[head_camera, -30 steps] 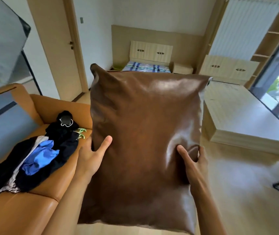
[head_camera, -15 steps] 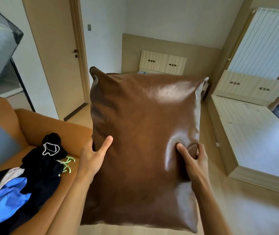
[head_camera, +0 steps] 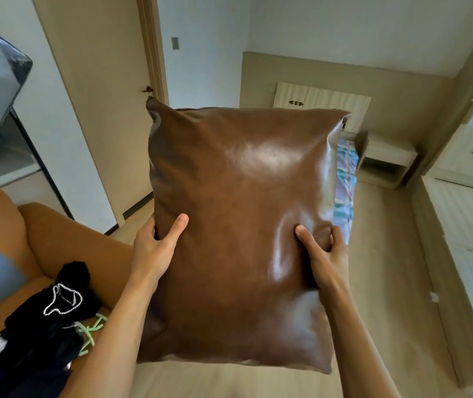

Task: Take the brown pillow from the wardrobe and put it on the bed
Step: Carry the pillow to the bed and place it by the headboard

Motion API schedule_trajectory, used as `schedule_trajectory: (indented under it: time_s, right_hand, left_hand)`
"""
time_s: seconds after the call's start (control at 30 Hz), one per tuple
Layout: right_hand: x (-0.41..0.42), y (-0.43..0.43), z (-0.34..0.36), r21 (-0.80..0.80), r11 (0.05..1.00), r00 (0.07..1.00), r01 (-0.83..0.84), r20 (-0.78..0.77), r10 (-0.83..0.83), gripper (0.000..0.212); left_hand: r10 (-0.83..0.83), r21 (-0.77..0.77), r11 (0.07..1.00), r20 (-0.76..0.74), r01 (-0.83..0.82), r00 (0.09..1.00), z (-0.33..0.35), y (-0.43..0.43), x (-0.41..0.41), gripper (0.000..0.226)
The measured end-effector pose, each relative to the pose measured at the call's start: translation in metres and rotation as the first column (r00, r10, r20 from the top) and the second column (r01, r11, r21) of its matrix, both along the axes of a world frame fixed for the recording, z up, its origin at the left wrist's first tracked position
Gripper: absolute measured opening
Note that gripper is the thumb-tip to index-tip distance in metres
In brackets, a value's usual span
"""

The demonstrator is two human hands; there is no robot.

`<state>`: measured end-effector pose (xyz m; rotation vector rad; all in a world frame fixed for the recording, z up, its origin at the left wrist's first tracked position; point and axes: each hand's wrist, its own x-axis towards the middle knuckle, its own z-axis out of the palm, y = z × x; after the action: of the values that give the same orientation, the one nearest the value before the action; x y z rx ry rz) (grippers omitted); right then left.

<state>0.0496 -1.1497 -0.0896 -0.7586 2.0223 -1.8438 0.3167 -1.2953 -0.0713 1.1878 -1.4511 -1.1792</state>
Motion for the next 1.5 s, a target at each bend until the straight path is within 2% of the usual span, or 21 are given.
schedule_trajectory:
  time_s: [0.07, 0.2, 0.3, 0.37, 0.43, 0.57, 0.7, 0.8, 0.87, 0.93, 1.0, 1.17, 1.4, 1.5]
  right_hand:
    - [-0.034, -0.050, 0.004, 0.005, 0.999, 0.998, -0.048, 0.032, 0.048, 0.075]
    - [-0.086, -0.147, 0.017, -0.026, 0.987, 0.986, -0.158, 0.054, 0.159, 0.057]
    - [-0.114, -0.219, 0.022, -0.033, 0.973, 0.972, -0.228, 0.050, 0.230, 0.051]
    - [-0.133, -0.269, 0.019, -0.029, 0.965, 0.964, -0.260, 0.053, 0.261, 0.048]
    - [-0.152, -0.322, 0.012, -0.024, 0.958, 0.956, -0.287, 0.053, 0.288, 0.049]
    - [-0.187, -0.435, -0.002, -0.017, 0.949, 0.947, -0.316, 0.055, 0.316, 0.056]
    - [-0.211, -0.543, -0.005, -0.006, 0.947, 0.942, -0.323, 0.094, 0.322, 0.060]
    - [-0.226, -0.617, -0.004, -0.030, 0.944, 0.937, -0.329, 0.115, 0.330, 0.055]
    - [-0.234, -0.668, -0.004, -0.033, 0.944, 0.937, -0.328, 0.116, 0.329, 0.061]
    - [-0.245, -0.722, -0.008, -0.022, 0.937, 0.927, -0.349, 0.137, 0.349, 0.065]
    - [-0.253, -0.761, -0.013, -0.029, 0.934, 0.923, -0.357, 0.144, 0.357, 0.058]
    - [-0.285, -0.890, -0.039, -0.042, 0.920, 0.905, -0.390, 0.164, 0.392, 0.046]
    - [-0.316, -1.051, -0.053, -0.023, 0.913, 0.893, -0.407, 0.200, 0.403, 0.041]
    - [-0.320, -1.108, -0.057, -0.026, 0.920, 0.898, -0.392, 0.208, 0.388, 0.039]
  left_hand:
    - [0.048, 0.021, 0.999, 0.004, -0.048, 0.999, 0.005, -0.037, -0.028, 0.104]
    - [0.130, 0.037, 0.991, 0.002, -0.130, 0.992, 0.016, -0.108, -0.068, 0.089]
    - [0.196, 0.031, 0.980, -0.016, -0.195, 0.981, 0.017, -0.164, -0.093, 0.094]
    - [0.238, 0.031, 0.971, -0.020, -0.237, 0.971, 0.013, -0.207, -0.110, 0.083]
    - [0.264, 0.025, 0.964, -0.022, -0.263, 0.964, 0.004, -0.255, -0.127, 0.068]
    - [0.286, 0.027, 0.958, -0.018, -0.286, 0.958, -0.014, -0.362, -0.158, 0.070]
    - [0.283, 0.043, 0.958, 0.032, -0.285, 0.959, -0.012, -0.468, -0.183, 0.050]
    - [0.290, 0.035, 0.956, 0.052, -0.292, 0.956, -0.003, -0.537, -0.198, 0.058]
    - [0.316, 0.019, 0.948, 0.087, -0.318, 0.945, 0.003, -0.582, -0.208, 0.067]
    - [0.330, 0.015, 0.943, 0.112, -0.334, 0.937, 0.003, -0.633, -0.218, 0.065]
    - [0.331, 0.015, 0.942, 0.111, -0.335, 0.937, 0.002, -0.669, -0.225, 0.057]
    - [0.347, -0.001, 0.937, 0.106, -0.348, 0.932, -0.013, -0.785, -0.253, 0.076]
    - [0.371, 0.025, 0.925, 0.149, -0.379, 0.917, -0.018, -0.940, -0.283, 0.077]
    - [0.357, 0.017, 0.931, 0.148, -0.363, 0.922, -0.021, -1.003, -0.287, 0.068]
